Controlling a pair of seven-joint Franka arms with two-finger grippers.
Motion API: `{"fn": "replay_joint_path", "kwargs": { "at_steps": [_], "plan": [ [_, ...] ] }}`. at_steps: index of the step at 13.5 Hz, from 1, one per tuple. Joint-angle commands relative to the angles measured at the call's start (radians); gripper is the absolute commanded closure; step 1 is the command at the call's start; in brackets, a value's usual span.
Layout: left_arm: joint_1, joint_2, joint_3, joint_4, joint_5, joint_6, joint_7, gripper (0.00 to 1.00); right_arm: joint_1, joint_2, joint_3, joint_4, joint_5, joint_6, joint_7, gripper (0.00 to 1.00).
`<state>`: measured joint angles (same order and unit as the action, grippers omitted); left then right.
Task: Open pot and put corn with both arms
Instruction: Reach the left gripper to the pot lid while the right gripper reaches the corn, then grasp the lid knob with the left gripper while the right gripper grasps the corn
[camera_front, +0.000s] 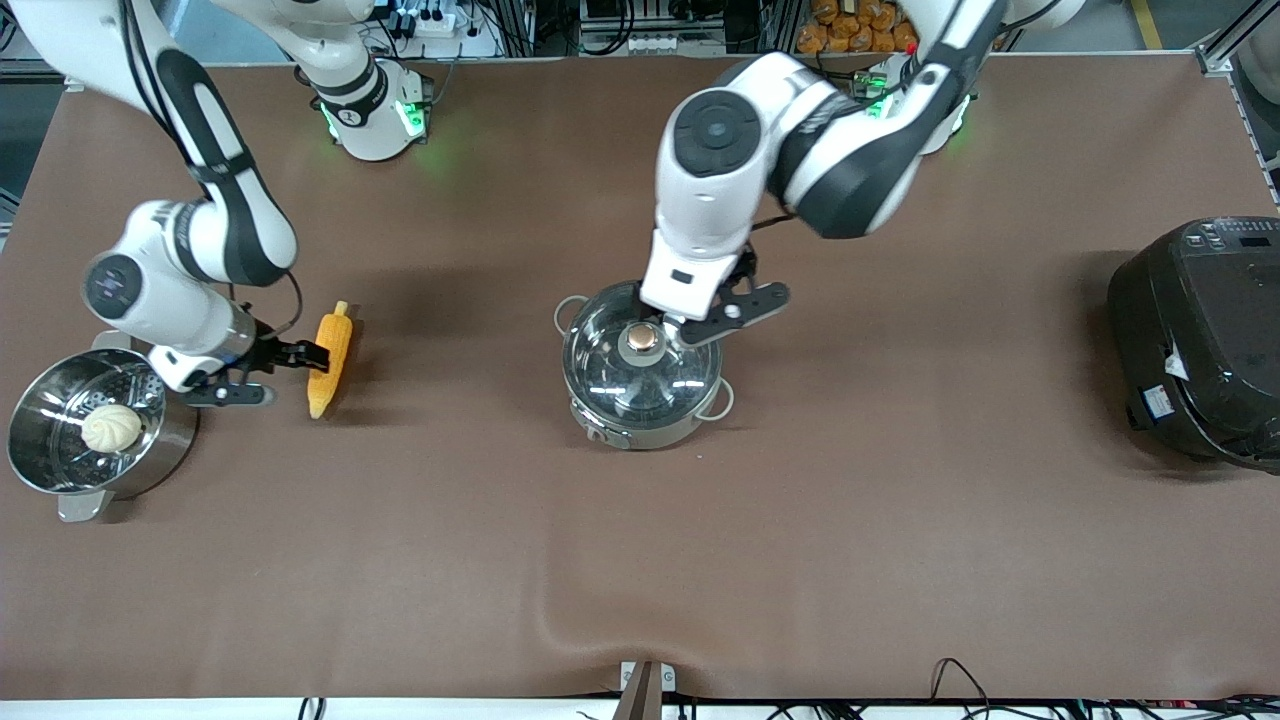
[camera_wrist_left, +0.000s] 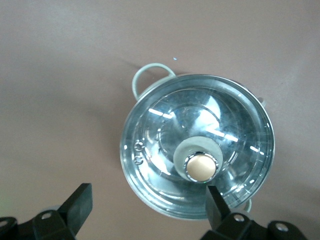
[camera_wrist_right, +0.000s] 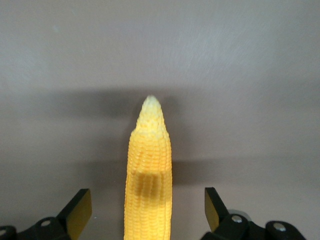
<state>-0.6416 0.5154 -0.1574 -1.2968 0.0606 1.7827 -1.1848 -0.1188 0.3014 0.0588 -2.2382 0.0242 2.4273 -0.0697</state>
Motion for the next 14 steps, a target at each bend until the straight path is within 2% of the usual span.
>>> {"fn": "replay_joint_path", "kwargs": {
  "at_steps": [1, 4, 7, 8, 9, 10, 11, 12, 13, 14],
  "plan": [
    [-0.099, 0.054, 0.088, 0.039, 0.022, 0.042, -0.027, 0.0, -0.012, 0.013, 0.007, -0.043, -0.006, 0.016, -0.004, 0.0],
    [-0.113, 0.106, 0.09, 0.039, 0.022, 0.128, -0.041, 0.0, -0.018, 0.042, 0.007, -0.057, -0.004, 0.021, -0.004, 0.0],
    [-0.128, 0.132, 0.094, 0.039, 0.024, 0.142, -0.038, 0.0, -0.016, 0.068, 0.009, -0.055, -0.003, 0.044, -0.004, 0.02],
    [-0.128, 0.14, 0.095, 0.039, 0.024, 0.147, -0.039, 0.0, -0.018, 0.065, 0.009, -0.054, -0.003, 0.035, -0.002, 0.23],
    [-0.13, 0.144, 0.093, 0.039, 0.024, 0.156, -0.039, 0.0, -0.019, 0.059, 0.009, -0.052, -0.001, 0.026, 0.005, 0.49],
    [-0.13, 0.153, 0.093, 0.039, 0.022, 0.158, -0.039, 0.0, -0.019, 0.058, 0.009, -0.044, 0.009, -0.006, 0.011, 0.57],
    [-0.13, 0.156, 0.093, 0.039, 0.022, 0.164, -0.039, 0.0, -0.019, 0.053, 0.01, -0.031, 0.014, -0.037, 0.014, 0.58],
    [-0.13, 0.156, 0.093, 0.039, 0.022, 0.164, -0.039, 0.0, -0.019, 0.041, 0.01, -0.021, 0.02, -0.068, 0.014, 0.75],
    [-0.13, 0.158, 0.091, 0.039, 0.022, 0.164, -0.038, 0.02, -0.018, 0.025, 0.01, -0.008, 0.02, -0.095, 0.014, 0.85],
    [-0.128, 0.158, 0.091, 0.039, 0.024, 0.164, -0.038, 0.03, -0.016, 0.001, 0.01, 0.014, 0.02, -0.143, 0.013, 0.86]
  ]
}}
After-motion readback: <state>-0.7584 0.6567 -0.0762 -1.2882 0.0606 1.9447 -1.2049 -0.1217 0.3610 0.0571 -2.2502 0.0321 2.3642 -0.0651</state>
